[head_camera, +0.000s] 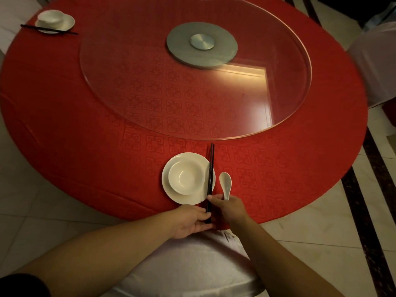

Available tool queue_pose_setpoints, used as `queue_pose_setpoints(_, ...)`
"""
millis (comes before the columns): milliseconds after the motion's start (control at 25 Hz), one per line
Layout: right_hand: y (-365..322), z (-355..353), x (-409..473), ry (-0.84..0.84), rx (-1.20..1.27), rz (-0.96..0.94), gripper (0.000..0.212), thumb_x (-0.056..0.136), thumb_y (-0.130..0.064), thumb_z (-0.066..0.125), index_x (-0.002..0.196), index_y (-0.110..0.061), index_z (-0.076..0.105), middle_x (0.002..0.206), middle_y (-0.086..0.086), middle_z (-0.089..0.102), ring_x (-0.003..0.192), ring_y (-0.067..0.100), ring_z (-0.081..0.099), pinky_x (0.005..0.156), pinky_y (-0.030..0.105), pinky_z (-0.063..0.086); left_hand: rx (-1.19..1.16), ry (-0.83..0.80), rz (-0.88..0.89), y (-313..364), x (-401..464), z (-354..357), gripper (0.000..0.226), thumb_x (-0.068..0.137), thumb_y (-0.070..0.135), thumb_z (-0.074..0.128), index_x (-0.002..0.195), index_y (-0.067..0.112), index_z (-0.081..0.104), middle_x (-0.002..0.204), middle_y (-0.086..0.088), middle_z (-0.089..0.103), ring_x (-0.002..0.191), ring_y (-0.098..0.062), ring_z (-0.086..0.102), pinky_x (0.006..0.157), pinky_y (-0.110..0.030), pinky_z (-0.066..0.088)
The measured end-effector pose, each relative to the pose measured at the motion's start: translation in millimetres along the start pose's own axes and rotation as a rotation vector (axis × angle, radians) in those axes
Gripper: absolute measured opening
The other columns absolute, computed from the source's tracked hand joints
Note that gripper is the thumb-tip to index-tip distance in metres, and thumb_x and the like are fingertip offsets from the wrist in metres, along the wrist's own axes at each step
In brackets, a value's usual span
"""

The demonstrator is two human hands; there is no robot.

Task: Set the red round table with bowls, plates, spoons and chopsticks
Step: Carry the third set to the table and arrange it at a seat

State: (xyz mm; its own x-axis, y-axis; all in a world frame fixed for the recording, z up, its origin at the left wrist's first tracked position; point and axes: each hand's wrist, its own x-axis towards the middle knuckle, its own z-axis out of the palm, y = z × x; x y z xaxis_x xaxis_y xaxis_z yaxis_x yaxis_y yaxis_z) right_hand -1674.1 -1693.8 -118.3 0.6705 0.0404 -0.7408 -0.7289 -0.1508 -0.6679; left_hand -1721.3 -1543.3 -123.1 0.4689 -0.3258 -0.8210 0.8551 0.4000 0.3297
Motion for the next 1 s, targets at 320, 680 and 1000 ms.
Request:
queue_pose_setpoints(320, 2.8, 6.5, 9.0, 0.055, -0.022, -0.034, 0.02, 0.079, -0.013, 0.083, 0.085, 0.004, 0.074, 0.083, 0.02, 0.076, 0.07, 0.027, 0.071, 0.066, 0.038, 0.061, 0.021, 0.003, 0.01, 2.9, 4.8, -4.8, 0.039, 0.1, -0.003, 0.051, 0.138, 0.006, 0.058, 0.135, -0.015, 0.065, 0.125, -0.028, 0.062, 0.106, -0.042, 0.052)
queue_pose_setpoints(680, 8.9, 10.6, 8.6, 0.111, -0.014, -0.034, 0.013, 0.08, -0.017, 0.082, 0.077, -0.007, 0.075, 0.071, 0.009, 0.077, 0.065, 0.022, 0.072, 0.057, 0.031, 0.057, 0.051, -0.032, 0.032, 3.3, 2.2, 0.0, 0.037, 0.102, -0.002, 0.047, 0.134, 0.009, 0.062, 0.127, -0.014, 0.071, 0.12, -0.03, 0.066, 0.103, -0.044, 0.054)
queue_pose_setpoints(1000, 5.4, 9.8, 7.5, 0.132, -0.045, -0.038, 0.015, 0.08, -0.018, 0.082, 0.077, -0.007, 0.073, 0.065, 0.005, 0.074, 0.053, 0.012, 0.067, 0.043, 0.02, 0.049, 0.046, -0.041, 0.06, 0.8, 5.2, 0.4, 0.039, 0.102, -0.001, 0.047, 0.134, 0.015, 0.063, 0.126, -0.013, 0.071, 0.12, -0.028, 0.066, 0.103, -0.044, 0.054)
